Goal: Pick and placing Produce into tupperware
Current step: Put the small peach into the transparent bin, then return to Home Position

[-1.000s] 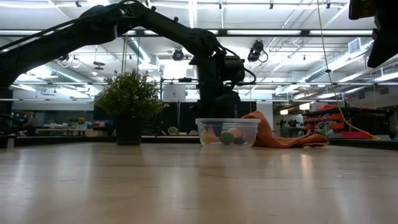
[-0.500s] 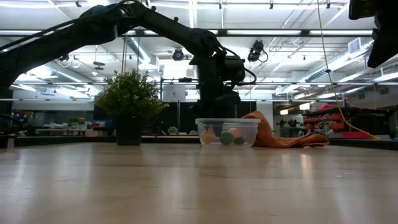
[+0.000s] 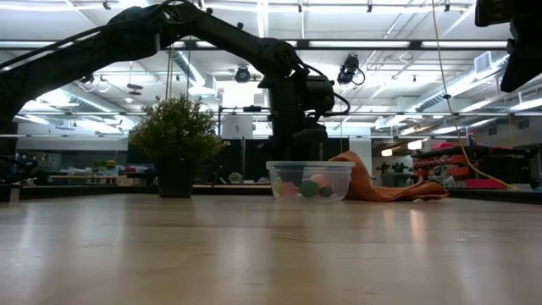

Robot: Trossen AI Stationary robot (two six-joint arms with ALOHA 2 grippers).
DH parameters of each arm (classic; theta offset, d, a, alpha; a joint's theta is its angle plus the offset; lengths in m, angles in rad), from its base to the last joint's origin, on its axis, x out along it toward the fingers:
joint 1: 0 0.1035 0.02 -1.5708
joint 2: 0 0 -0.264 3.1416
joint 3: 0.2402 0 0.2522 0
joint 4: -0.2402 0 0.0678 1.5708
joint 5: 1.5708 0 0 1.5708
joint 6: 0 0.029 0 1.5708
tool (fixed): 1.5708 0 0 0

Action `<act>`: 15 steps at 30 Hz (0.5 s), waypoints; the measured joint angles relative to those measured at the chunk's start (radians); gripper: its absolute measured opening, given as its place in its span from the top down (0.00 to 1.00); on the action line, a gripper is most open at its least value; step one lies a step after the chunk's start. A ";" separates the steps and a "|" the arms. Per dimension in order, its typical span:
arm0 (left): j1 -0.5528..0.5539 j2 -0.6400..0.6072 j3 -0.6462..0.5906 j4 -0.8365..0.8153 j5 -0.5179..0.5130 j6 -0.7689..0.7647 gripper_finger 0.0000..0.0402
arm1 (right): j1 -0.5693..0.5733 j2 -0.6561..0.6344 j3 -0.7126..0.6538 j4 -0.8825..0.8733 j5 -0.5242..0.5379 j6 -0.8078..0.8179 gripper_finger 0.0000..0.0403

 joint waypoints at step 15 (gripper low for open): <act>-0.002 -0.106 0.002 0.044 -0.046 0.097 0.60 | 0.000 0.000 0.000 -0.006 -0.001 0.000 1.00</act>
